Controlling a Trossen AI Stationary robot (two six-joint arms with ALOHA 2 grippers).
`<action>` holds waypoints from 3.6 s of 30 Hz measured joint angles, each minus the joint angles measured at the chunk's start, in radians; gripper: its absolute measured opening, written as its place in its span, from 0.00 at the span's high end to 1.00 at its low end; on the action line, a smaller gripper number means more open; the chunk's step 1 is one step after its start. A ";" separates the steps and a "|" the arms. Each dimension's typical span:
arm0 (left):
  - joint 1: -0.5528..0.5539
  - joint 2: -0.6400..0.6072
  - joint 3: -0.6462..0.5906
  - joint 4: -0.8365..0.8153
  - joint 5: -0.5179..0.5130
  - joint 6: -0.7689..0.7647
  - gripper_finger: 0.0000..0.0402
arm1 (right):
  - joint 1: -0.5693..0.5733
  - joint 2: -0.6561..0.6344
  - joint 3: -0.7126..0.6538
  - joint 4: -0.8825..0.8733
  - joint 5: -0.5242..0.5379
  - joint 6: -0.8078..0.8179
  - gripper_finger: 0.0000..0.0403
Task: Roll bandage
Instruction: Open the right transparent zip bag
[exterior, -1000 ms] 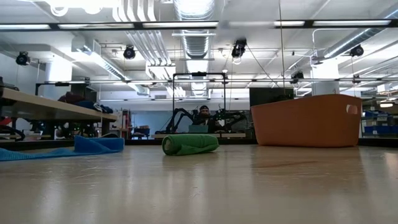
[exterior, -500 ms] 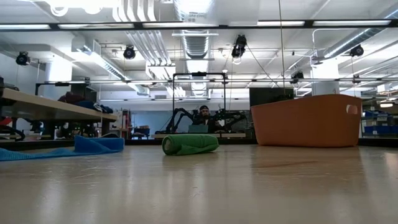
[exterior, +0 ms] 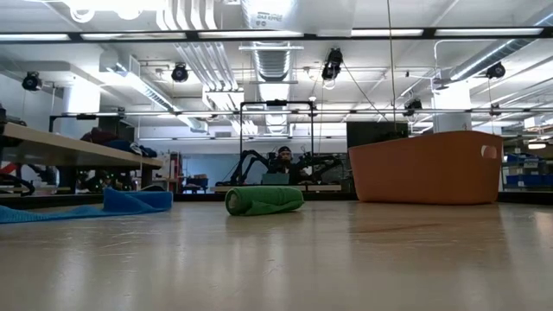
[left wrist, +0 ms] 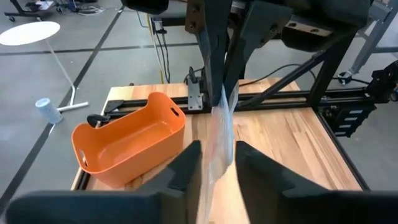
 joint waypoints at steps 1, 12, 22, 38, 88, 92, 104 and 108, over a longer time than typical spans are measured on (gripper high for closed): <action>0.000 0.000 0.000 0.004 0.000 0.000 0.82 | 0.000 0.000 0.000 0.000 -0.001 0.001 0.99; 0.000 -0.002 0.001 0.022 0.000 -0.003 0.99 | 0.000 0.000 0.000 0.016 -0.026 0.058 0.99; 0.000 -0.018 0.001 0.026 0.002 -0.004 1.00 | 0.000 0.000 0.058 0.020 -0.026 0.172 0.73; 0.002 -0.051 0.005 0.036 0.001 0.000 1.00 | 0.045 -0.128 0.055 0.067 0.057 0.263 0.49; 0.007 -0.187 0.034 0.005 0.022 -0.023 1.00 | 0.207 -0.148 -0.095 0.282 0.300 0.200 0.97; 0.007 -0.183 0.034 0.001 0.077 0.004 1.00 | 0.207 -0.148 -0.095 0.282 0.300 0.185 0.99; 0.007 -0.176 0.034 -0.011 0.166 0.097 1.00 | 0.202 -0.121 -0.096 0.282 0.191 0.001 1.00; 0.007 -0.168 0.034 -0.013 0.101 0.106 1.00 | 0.197 -0.110 -0.096 0.290 0.181 -0.010 1.00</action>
